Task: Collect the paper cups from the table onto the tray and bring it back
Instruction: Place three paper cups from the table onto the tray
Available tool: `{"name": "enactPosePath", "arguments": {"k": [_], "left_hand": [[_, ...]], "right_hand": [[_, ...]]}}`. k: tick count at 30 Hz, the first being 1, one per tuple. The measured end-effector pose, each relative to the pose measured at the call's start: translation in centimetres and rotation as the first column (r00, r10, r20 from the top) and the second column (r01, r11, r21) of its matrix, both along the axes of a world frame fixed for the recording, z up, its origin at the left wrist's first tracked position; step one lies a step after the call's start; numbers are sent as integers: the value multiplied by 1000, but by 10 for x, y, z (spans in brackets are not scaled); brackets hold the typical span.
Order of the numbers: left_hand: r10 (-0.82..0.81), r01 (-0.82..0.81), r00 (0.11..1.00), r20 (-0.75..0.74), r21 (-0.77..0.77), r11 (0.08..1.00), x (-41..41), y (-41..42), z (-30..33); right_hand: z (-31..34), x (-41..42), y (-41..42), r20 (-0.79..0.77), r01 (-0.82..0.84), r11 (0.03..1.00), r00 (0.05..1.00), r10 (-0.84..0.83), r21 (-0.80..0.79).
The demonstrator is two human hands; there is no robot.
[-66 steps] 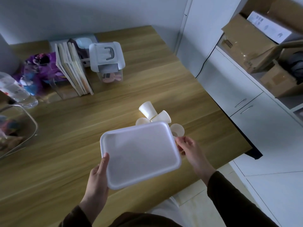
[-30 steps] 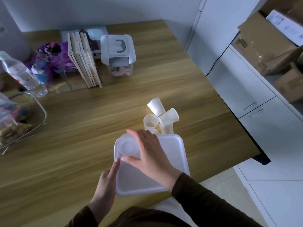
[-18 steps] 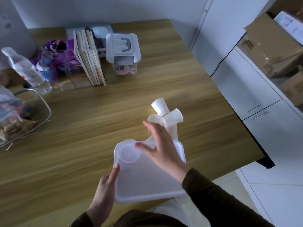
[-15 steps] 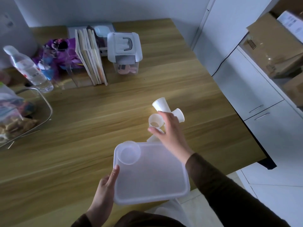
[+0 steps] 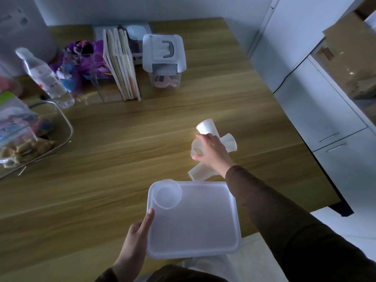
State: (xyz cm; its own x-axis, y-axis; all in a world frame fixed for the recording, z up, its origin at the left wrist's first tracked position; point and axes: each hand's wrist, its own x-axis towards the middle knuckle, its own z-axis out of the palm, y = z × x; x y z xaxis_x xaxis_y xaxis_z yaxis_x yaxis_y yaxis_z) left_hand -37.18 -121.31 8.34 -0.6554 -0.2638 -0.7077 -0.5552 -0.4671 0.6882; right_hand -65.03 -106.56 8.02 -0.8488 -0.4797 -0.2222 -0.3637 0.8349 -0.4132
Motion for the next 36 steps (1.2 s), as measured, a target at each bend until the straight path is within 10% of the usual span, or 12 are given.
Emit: {"name": "enactPosePath", "arguments": {"k": [11,28,33,36], "left_hand": [[-55,55,998,-33,-6,998,-10,8,2],[-140,136,988,-59,-67,988,-13,12,-11],[-108,108,993,-38,-18,994,-11,4,-13],[-102,102,994,-38,-5,995,-8,-2,-15]], "right_hand": [[127,86,39,-18,-75,890,997,75,-450],[87,141,18,-155,-356,898,933,325,-257],[75,133,24,199,259,800,964,-178,-542],[58,104,35,625,755,493,645,-441,-432]]}}
